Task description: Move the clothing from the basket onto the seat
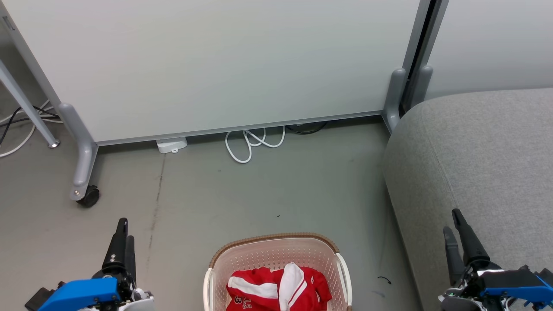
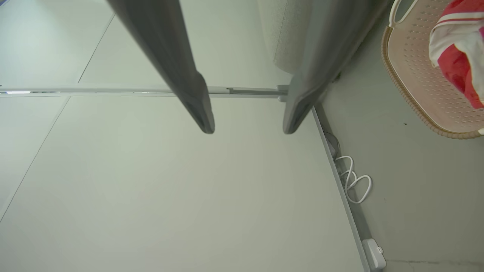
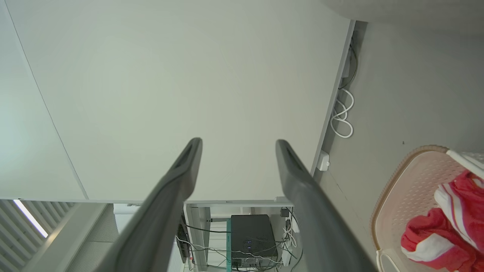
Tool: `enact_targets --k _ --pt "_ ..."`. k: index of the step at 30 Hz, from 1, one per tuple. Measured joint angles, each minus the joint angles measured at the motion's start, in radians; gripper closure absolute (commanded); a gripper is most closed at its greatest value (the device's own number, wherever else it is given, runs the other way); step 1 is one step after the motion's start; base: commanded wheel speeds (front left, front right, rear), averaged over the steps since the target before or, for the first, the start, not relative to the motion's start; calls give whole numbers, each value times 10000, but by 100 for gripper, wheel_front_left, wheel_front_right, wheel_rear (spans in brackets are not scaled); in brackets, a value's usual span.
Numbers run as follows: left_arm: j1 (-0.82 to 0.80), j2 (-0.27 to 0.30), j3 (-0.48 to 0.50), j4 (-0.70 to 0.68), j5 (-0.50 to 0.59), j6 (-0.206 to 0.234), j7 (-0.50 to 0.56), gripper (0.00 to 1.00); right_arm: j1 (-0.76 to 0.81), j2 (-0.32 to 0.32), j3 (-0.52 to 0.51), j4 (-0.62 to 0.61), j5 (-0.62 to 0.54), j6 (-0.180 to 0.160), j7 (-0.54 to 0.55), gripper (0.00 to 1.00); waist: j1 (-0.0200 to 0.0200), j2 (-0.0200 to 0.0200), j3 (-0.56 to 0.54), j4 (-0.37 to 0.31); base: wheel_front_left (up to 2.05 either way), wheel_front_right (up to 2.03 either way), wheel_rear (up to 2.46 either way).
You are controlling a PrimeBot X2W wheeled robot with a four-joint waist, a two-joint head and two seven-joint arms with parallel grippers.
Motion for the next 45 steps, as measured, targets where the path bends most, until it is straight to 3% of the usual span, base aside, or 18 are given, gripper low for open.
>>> enact_targets --k 7,31,45 --pt "0 2 -146 -155 1028 155 -334 0 -12 -2 119 -38 -1200 0 -334 0 0 0 4 6 0 0 0" --pt "1 205 -1239 -359 6399 562 -1266 0 -59 -6 353 -238 -6786 0 -1281 0 0 0 51 131 0 0 0" --pt "3 272 -1624 -407 8458 706 -1724 0 -111 -13 562 -54 -8874 8 -1728 0 0 0 34 190 0 0 0"
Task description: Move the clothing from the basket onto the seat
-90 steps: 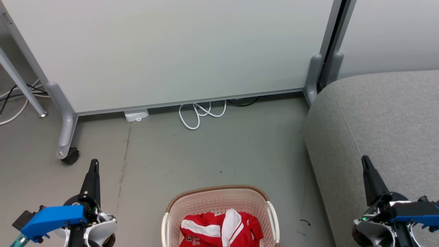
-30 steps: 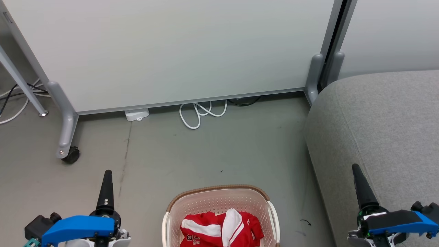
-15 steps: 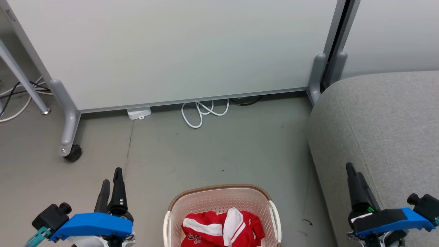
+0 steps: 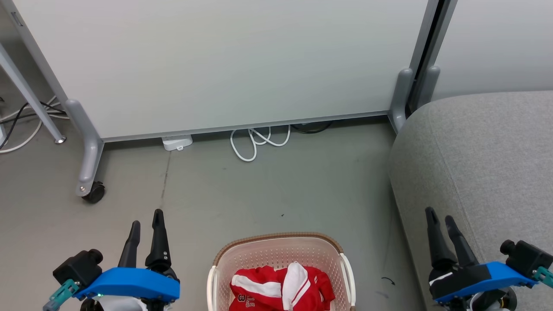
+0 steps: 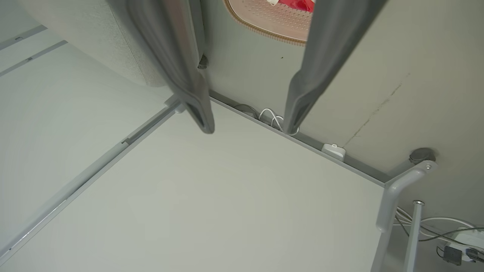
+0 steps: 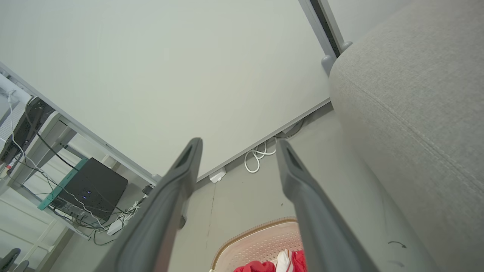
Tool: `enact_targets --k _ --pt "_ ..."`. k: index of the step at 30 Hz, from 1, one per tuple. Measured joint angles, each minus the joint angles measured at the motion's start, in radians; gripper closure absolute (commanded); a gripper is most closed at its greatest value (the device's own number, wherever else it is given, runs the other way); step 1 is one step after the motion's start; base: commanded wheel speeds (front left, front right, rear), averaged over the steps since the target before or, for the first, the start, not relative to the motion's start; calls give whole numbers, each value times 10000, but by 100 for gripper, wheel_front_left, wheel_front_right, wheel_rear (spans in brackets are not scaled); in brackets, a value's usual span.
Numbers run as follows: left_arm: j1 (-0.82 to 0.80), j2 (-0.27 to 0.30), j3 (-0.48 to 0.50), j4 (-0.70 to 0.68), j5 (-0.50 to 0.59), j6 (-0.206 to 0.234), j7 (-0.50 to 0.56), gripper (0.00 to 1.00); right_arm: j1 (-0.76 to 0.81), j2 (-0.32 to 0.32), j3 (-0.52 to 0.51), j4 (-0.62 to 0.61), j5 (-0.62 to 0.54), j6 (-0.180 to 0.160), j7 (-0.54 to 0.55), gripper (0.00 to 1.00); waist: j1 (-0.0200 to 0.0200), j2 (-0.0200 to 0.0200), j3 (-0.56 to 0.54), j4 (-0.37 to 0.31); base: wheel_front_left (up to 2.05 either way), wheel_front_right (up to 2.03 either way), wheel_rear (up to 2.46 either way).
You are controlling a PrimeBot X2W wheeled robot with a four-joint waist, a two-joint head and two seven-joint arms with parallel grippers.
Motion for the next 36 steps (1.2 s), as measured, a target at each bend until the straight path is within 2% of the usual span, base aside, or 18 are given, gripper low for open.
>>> enact_targets --k 11,36 --pt "59 59 -228 31 1429 86 -339 0 -21 -4 134 182 -1490 2 -198 0 0 0 -42 42 0 0 0" --pt "72 19 -389 364 3496 165 -943 0 -116 -25 253 437 -3883 4 -491 0 0 0 -33 161 0 0 0"
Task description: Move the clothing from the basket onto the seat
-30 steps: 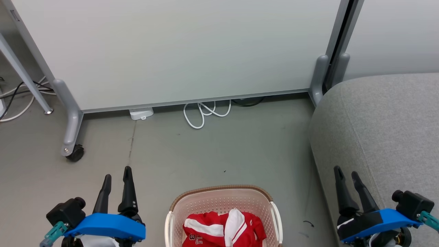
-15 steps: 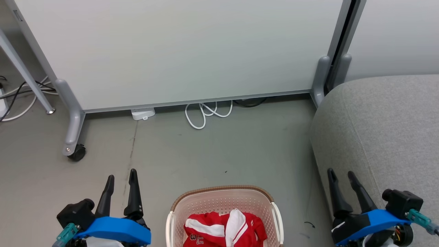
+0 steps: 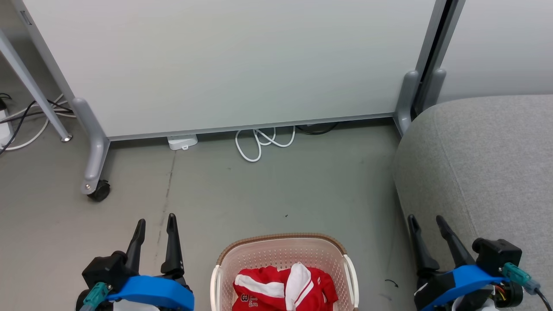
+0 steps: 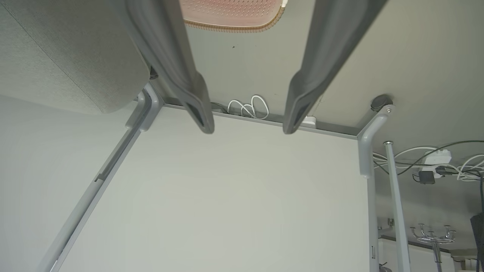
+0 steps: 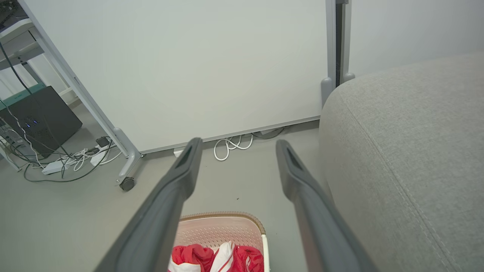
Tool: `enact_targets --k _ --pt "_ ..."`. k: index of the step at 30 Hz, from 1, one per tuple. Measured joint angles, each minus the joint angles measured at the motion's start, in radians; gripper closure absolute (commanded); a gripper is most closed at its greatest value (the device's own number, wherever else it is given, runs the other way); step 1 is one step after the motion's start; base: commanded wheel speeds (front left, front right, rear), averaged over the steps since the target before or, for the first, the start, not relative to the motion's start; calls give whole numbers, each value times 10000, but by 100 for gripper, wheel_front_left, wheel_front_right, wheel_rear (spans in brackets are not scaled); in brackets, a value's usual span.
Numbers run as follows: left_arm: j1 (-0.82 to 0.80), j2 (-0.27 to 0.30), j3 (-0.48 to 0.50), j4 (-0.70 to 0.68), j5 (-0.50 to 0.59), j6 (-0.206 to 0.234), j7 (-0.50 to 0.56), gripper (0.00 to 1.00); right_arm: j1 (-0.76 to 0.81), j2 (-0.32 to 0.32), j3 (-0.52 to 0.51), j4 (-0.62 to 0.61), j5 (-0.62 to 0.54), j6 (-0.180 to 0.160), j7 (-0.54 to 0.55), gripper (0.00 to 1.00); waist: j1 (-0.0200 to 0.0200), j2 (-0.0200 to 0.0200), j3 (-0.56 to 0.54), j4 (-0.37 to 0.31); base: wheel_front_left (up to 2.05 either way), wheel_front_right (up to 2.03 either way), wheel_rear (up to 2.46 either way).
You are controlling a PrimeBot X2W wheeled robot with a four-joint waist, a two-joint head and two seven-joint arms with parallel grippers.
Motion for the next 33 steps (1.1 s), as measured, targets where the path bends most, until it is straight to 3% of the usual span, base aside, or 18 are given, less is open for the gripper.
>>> enact_targets --k 33 --pt "11 -136 -65 105 1946 -44 -644 0 -155 -19 184 142 -2357 4 -725 0 0 0 57 86 0 0 0"
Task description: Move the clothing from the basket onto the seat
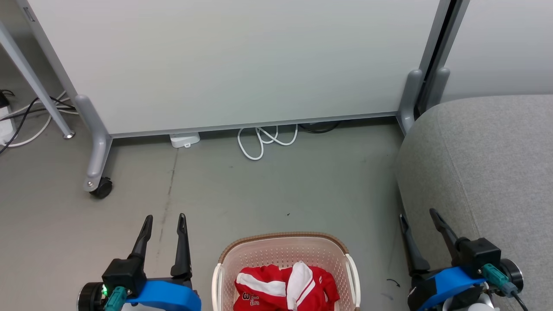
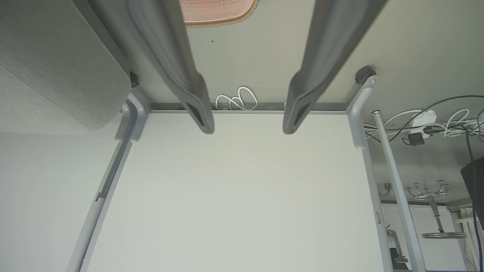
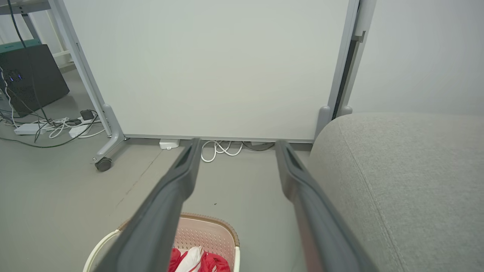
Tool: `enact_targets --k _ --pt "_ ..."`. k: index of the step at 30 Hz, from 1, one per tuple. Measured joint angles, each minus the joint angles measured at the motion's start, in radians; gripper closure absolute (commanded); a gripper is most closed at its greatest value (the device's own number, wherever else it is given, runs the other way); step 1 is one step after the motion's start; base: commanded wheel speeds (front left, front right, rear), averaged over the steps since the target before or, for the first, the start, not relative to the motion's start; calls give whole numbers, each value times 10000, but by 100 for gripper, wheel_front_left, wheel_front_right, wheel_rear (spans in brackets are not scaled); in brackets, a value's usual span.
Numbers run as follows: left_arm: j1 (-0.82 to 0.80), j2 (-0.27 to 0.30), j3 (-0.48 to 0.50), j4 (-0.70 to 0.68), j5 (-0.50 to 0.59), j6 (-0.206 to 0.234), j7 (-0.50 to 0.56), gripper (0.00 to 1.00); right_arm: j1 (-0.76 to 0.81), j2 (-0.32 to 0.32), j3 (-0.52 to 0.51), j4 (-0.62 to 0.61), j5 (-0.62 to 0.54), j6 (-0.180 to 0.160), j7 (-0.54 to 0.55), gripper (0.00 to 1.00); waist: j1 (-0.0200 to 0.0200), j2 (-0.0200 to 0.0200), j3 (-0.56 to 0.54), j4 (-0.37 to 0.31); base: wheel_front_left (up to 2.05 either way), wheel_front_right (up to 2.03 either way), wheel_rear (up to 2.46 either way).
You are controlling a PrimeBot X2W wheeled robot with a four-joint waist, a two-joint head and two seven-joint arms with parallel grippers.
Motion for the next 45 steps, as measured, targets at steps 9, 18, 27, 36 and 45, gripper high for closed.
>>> enact_targets --k 9,18,27,36,45 --pt "45 -13 15 15 190 38 -46 0 -35 -4 29 125 -222 10 -84 0 0 0 -30 -27 0 0 0" --pt "95 -29 40 96 155 -23 -48 0 -51 -4 125 163 -188 10 -111 0 0 0 -52 -118 0 0 0" --pt "-240 -42 -286 1204 -105 -234 -58 0 -376 -6 466 -96 -173 12 -155 0 0 0 504 -528 0 0 0" --pt "-1715 -58 -821 3404 -115 -493 4 0 -1127 -15 633 -539 -226 10 -234 0 0 0 1933 -1279 0 0 0" --pt "-3384 2 -872 6052 -424 -660 357 0 -1822 -21 918 -698 102 10 -374 0 2 0 3772 -2155 0 0 0"
